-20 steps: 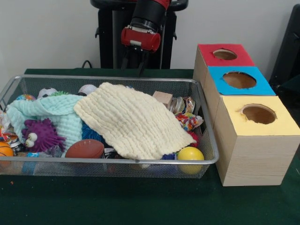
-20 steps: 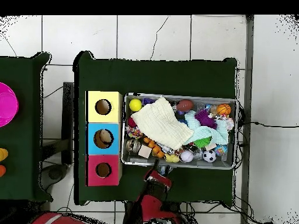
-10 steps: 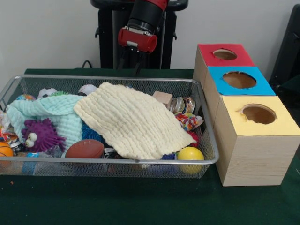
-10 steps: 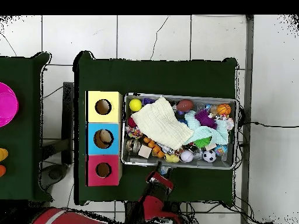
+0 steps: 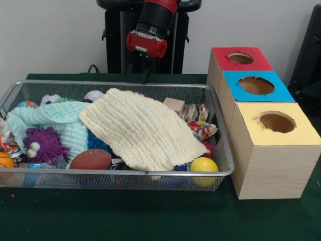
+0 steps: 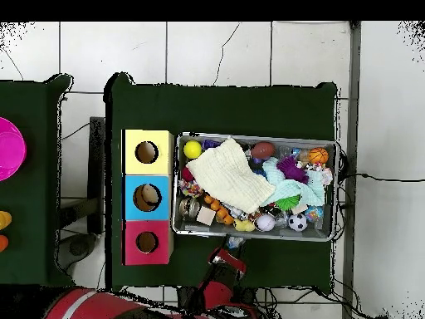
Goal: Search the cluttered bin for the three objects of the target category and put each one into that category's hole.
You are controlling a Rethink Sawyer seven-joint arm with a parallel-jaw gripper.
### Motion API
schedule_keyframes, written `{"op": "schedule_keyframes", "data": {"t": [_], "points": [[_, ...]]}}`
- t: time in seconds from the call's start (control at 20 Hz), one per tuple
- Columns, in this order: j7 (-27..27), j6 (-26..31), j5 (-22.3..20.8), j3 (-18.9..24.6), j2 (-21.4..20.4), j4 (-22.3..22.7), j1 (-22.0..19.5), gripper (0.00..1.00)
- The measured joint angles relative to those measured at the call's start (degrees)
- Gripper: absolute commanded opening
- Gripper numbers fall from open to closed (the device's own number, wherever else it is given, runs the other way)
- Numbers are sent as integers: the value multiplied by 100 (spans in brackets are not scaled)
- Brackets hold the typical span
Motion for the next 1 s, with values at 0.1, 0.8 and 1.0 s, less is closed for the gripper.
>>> {"op": "schedule_keyframes", "data": {"t": [0.1,0.8,1.0], "points": [[0,-15,-14,-22,12,0,2,100],[0,-15,-41,-209,171,10,289,100],[0,-15,-162,-278,198,11,342,100]]}}
